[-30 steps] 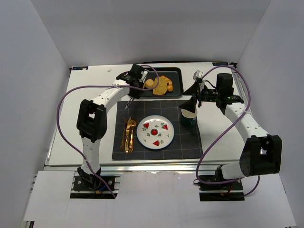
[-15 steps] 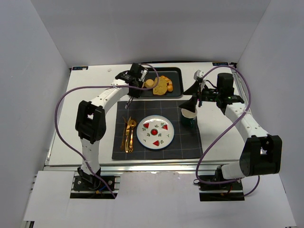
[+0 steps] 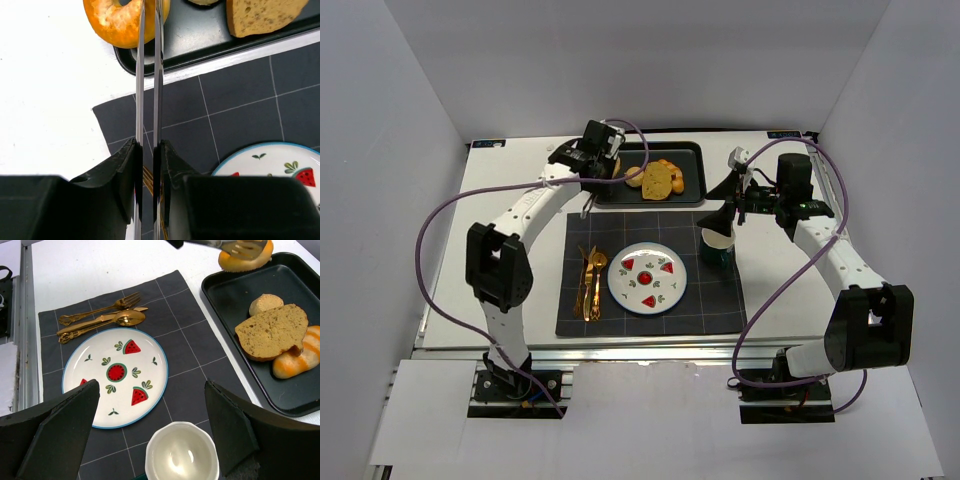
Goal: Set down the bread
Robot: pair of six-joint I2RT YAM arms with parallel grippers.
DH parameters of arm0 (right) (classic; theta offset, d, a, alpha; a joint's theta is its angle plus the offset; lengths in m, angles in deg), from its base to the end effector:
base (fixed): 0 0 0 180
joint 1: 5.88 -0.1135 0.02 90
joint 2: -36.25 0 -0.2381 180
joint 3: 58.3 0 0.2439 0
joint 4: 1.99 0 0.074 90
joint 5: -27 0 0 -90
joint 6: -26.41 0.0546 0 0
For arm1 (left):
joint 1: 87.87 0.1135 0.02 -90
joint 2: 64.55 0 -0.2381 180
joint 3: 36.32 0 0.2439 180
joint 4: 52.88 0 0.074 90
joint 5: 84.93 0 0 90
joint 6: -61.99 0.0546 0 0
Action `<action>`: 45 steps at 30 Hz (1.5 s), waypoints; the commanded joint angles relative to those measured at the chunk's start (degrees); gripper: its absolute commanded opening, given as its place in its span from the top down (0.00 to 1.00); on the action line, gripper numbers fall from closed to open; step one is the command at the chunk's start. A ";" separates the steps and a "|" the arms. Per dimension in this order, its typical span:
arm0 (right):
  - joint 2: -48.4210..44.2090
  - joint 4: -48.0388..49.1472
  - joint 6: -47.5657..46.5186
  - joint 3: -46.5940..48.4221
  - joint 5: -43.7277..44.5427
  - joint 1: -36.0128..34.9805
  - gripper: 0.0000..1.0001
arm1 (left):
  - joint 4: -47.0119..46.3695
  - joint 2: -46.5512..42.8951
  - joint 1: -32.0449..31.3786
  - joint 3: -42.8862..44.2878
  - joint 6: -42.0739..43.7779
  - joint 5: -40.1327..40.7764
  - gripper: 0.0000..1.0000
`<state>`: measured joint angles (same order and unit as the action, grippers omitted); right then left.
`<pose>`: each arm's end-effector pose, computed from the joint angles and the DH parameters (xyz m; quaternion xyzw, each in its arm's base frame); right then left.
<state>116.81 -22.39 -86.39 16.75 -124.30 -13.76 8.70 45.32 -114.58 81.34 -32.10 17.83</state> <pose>0.3043 0.0905 0.2812 -0.4538 0.6317 0.3692 0.5087 0.3786 -0.1770 0.2678 0.1514 0.9330 0.0198 0.3258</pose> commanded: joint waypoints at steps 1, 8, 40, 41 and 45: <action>-1.63 1.01 0.36 -0.22 -1.28 0.32 0.11 | -0.76 -8.31 0.08 -3.03 -1.47 -3.29 1.00; -1.51 0.05 -0.26 0.30 -1.05 0.32 0.11 | -2.27 -18.99 -0.37 -14.56 -6.02 -13.74 1.00; -0.73 -4.04 -1.99 1.74 -0.49 0.32 0.11 | -2.28 -37.85 -21.10 -39.96 -18.08 -19.84 0.57; -0.69 -4.02 -1.99 1.65 -0.49 0.32 0.11 | -2.34 -38.01 -21.10 -39.93 -18.17 -20.26 0.55; -0.49 -3.87 -1.99 1.59 -0.60 0.32 0.11 | -2.21 -38.16 -21.10 -39.61 -18.52 -21.41 0.52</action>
<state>116.83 -26.45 -88.01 16.93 -124.25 -13.76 8.26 9.09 -135.41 41.21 -49.97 -2.06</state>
